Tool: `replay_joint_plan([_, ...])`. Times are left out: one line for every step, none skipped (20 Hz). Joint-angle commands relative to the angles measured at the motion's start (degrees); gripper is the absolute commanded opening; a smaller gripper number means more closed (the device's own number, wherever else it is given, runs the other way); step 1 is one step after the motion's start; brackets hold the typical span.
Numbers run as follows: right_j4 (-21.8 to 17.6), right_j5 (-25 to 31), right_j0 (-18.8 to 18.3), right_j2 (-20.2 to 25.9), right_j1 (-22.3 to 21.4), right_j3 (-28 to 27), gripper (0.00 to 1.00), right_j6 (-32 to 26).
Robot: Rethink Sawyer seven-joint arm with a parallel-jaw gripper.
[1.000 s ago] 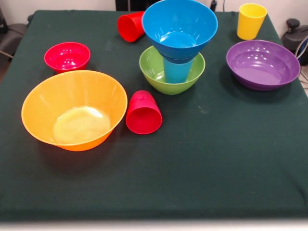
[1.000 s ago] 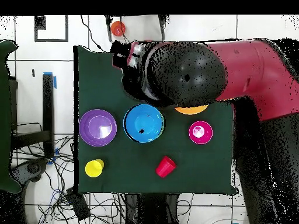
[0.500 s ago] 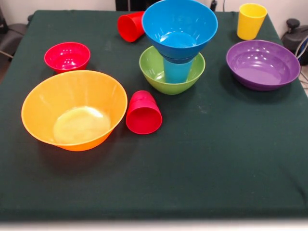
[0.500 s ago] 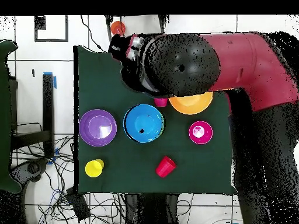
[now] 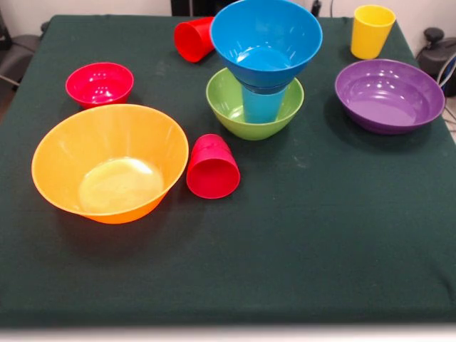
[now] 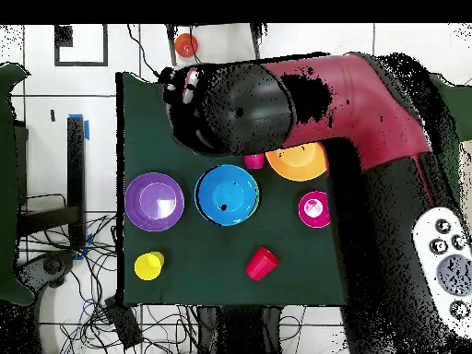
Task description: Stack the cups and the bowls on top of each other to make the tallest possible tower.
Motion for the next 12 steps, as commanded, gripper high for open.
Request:
replay_joint_plan([-6.99,-1.82,5.27,-7.30,3.67,-0.85,1.00,1.58])
replay_joint_plan([-8.19,-3.05,5.83,-7.97,3.54,-0.98,1.00,1.85])
replay_joint_plan([-8.74,-3.55,6.17,-8.41,3.53,-1.14,1.00,1.82])
replay_joint_plan([-9.51,-3.82,6.65,-8.95,3.54,-1.30,1.00,1.80])
replay_joint_plan([-10.27,-4.08,7.13,-9.50,3.55,-1.47,1.00,1.77])
replay_joint_plan([-11.24,-4.26,7.78,-10.13,3.49,-1.49,1.00,1.99])
replay_joint_plan([-11.62,-4.21,8.11,-10.48,3.48,-1.54,1.00,2.09])
replay_joint_plan([-12.30,-4.18,8.75,-11.07,3.53,-1.62,1.00,2.45])
replay_joint_plan([-12.58,-4.23,9.15,-11.47,3.57,-1.66,1.00,2.52])
replay_joint_plan([-13.01,-4.23,9.81,-12.01,3.76,-1.84,1.00,2.82])
replay_joint_plan([-13.29,-4.50,10.25,-12.43,3.89,-1.90,1.00,3.06])
replay_joint_plan([-13.88,-5.06,10.94,-13.05,4.21,-1.90,1.00,3.56])
